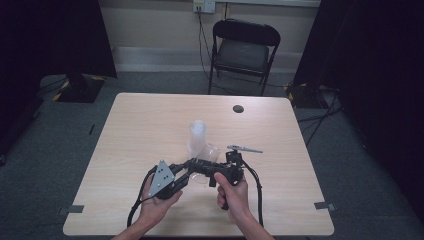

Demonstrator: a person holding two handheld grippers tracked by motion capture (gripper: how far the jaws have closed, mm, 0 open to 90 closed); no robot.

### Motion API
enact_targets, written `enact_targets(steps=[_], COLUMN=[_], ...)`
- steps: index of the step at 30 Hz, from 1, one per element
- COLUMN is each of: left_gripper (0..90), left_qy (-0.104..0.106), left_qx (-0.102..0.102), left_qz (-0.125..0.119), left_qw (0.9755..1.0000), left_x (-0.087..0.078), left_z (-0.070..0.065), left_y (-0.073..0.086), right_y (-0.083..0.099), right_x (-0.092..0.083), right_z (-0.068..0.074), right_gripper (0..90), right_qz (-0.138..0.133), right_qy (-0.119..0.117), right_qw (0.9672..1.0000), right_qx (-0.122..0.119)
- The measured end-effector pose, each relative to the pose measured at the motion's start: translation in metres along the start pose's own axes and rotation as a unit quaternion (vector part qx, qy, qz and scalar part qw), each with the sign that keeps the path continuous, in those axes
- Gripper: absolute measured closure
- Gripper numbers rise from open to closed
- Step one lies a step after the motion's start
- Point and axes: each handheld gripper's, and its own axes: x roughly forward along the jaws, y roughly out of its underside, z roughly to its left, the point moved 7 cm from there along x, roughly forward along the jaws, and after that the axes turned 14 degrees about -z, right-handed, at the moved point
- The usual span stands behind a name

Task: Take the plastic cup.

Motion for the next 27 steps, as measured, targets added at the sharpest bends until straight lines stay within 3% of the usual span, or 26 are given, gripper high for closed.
enact_targets(steps=[4,5,13,15,22,25,26,27], left_gripper=[84.9,84.9,85.2,85.2,84.6,84.4,84.5,84.5], left_qy=[0.003,0.001,0.008,0.013,0.020,0.024,0.028,0.028], left_qx=[-0.009,-0.014,-0.042,-0.061,-0.085,-0.102,-0.111,-0.111], left_qz=[-0.002,-0.005,0.008,0.021,0.032,0.050,0.062,0.062], left_qw=[1.0000,0.9999,0.9990,0.9979,0.9956,0.9932,0.9914,0.9914], left_x=[0.000,-0.001,-0.002,-0.004,-0.008,-0.011,-0.012,-0.012], left_z=[-0.001,-0.001,0.000,0.000,0.003,0.005,0.005,0.005], left_y=[0.000,-0.001,0.001,0.002,0.002,0.005,0.006,0.006], right_y=[-0.002,-0.002,0.000,-0.006,-0.016,-0.018,-0.019,-0.019], right_x=[0.000,0.000,0.002,-0.001,-0.009,-0.012,-0.013,-0.014], right_z=[0.001,0.001,-0.001,-0.002,-0.006,-0.008,-0.009,-0.010], right_gripper=[26.1,22.7,16.5,16.2,16.0,16.0,16.1,16.0], right_qz=[-0.009,-0.007,-0.005,-0.015,-0.030,-0.033,-0.035,-0.035], right_qy=[0.004,0.010,0.008,0.009,0.019,0.020,0.027,0.028], right_qw=[0.9997,0.9993,0.9994,0.9992,0.9983,0.9978,0.9971,0.9970], right_qx=[-0.021,-0.036,-0.034,-0.036,-0.046,-0.053,-0.063,-0.064])
